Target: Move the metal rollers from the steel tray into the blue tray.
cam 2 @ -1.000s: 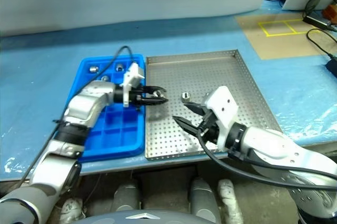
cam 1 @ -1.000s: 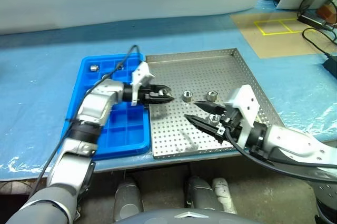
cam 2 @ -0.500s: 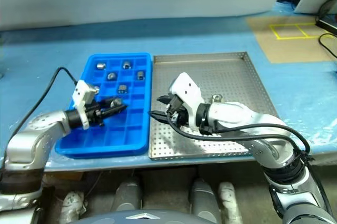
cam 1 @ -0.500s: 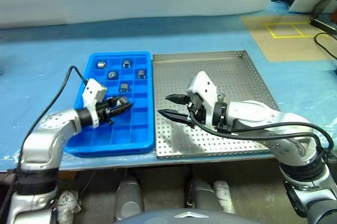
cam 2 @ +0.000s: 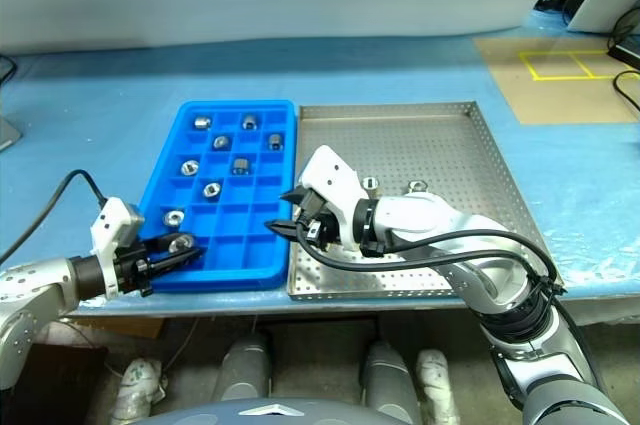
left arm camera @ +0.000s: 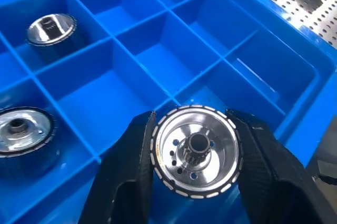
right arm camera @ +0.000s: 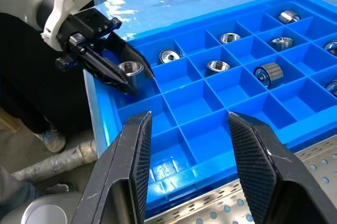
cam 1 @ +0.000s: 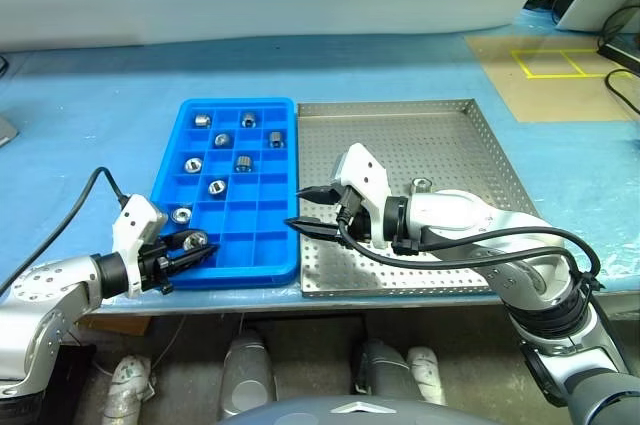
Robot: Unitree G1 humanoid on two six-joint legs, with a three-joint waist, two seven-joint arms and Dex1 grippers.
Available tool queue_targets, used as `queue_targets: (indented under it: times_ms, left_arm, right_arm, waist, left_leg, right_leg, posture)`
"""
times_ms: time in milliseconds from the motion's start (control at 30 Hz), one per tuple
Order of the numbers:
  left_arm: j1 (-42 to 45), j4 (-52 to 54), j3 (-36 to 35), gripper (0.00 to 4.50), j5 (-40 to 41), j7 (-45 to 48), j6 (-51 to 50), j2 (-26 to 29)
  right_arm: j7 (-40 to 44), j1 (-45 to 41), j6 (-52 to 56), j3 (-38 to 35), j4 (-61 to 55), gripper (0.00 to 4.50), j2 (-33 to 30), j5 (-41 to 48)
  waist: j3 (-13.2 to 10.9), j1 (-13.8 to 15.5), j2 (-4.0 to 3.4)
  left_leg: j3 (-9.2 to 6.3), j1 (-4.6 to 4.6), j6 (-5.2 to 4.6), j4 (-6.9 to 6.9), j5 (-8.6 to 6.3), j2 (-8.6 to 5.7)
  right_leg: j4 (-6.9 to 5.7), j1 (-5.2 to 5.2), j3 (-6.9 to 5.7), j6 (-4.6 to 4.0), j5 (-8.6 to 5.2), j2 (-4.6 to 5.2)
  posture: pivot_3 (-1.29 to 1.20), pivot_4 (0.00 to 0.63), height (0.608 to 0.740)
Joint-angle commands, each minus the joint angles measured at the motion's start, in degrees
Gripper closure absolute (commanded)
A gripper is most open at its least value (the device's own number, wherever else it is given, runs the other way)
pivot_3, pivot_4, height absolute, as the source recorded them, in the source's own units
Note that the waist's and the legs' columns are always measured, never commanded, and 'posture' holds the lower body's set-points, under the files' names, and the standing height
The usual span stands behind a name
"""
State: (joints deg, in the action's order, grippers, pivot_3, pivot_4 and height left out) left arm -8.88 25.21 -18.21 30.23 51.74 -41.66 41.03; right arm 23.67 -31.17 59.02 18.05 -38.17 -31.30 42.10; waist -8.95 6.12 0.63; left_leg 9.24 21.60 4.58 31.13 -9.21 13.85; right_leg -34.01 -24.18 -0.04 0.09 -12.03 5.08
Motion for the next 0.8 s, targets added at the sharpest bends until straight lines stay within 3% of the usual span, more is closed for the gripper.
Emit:
queue_targets:
  times_ms: [33,200,367,500,533,600,633,800]
  left_arm:
    - [0.7,-1.4,-0.2,2.76,-0.2,-0.5,2.0,0.8]
    - [3.5,-4.2,1.0,1.1,-1.0,-1.9,2.8,1.0]
    - [8.7,-3.0,2.0,1.1,2.0,-1.3,0.8,1.9]
    - [18.5,-3.1,3.5,1.1,4.9,-3.1,0.0,0.1]
    - [20.6,-2.9,4.1,1.1,5.8,-3.7,-0.7,-0.7]
    - [24.3,-2.2,7.1,1.1,7.1,-4.6,-1.4,-3.4]
    - [25.4,-2.1,9.3,1.1,7.0,-4.8,-1.6,-4.8]
    - [27.9,-3.4,16.4,1.1,4.9,-5.5,-0.4,-9.0]
  right_arm:
    - [0.1,-0.1,0.2,-0.9,-1.0,2.1,0.5,-1.0]
    - [-0.2,0.7,-0.1,-1.1,-1.2,2.1,1.5,-2.0]
    - [-1.1,1.2,0.7,-1.7,-1.8,2.1,2.3,-2.7]
    - [-3.4,2.3,1.4,-3.5,-2.2,2.1,2.5,-4.1]
    - [-1.4,3.9,-1.9,-5.7,1.7,2.1,1.0,-5.4]
    - [5.5,5.3,-21.7,-8.3,27.5,2.1,-5.1,-15.7]
    - [7.7,5.1,-28.9,-10.4,37.0,2.1,-5.1,-17.4]
    - [8.2,1.3,-41.9,-14.8,53.4,2.1,-0.7,-21.9]
  waist:
    - [0.0,-0.1,0.0]
    - [0.0,-0.1,0.02]
    - [0.0,-0.2,0.05]
    - [0.0,0.0,0.06]
    - [0.1,0.0,0.08]
    - [0.2,-0.1,0.2]
    - [0.2,0.0,0.28]
    - [0.2,-1.5,0.27]
  left_leg:
    - [0.0,0.0,0.0,0.0,0.0,0.0]
    - [0.0,-0.02,0.0,0.01,0.0,-0.02]
    - [0.0,-0.09,0.01,0.19,0.01,-0.03]
    - [0.01,-0.25,0.17,0.22,0.11,-0.06]
    - [0.0,-0.26,0.26,0.22,0.17,-0.05]
    - [0.01,-0.44,0.34,0.29,0.22,-0.13]
    - [0.03,-0.49,0.32,0.4,0.2,-0.17]
    - [0.08,-0.02,0.06,0.86,0.08,-0.08]
  right_leg:
    - [0.0,0.0,0.01,0.0,0.0,0.0]
    - [-0.02,0.0,0.02,0.01,0.01,-0.01]
    - [-0.37,-0.01,0.07,-0.01,-0.01,0.0]
    - [-0.71,-0.01,0.13,-0.03,-0.04,0.01]
    - [-0.75,-0.01,0.13,-0.03,-0.03,0.01]
    - [-0.79,0.17,0.14,-0.03,-0.02,0.09]
    - [-0.8,0.24,0.13,-0.02,-0.02,0.19]
    - [-0.89,0.01,0.15,-0.1,0.05,0.06]
  posture:
    - [0.11,0.15,0.74]
    - [0.08,0.15,0.74]
    - [0.05,0.15,0.74]
    - [0.04,0.15,0.74]
    - [0.03,0.15,0.74]
    - [0.03,0.15,0.74]
    - [0.03,0.15,0.74]
    - [0.01,0.15,0.74]
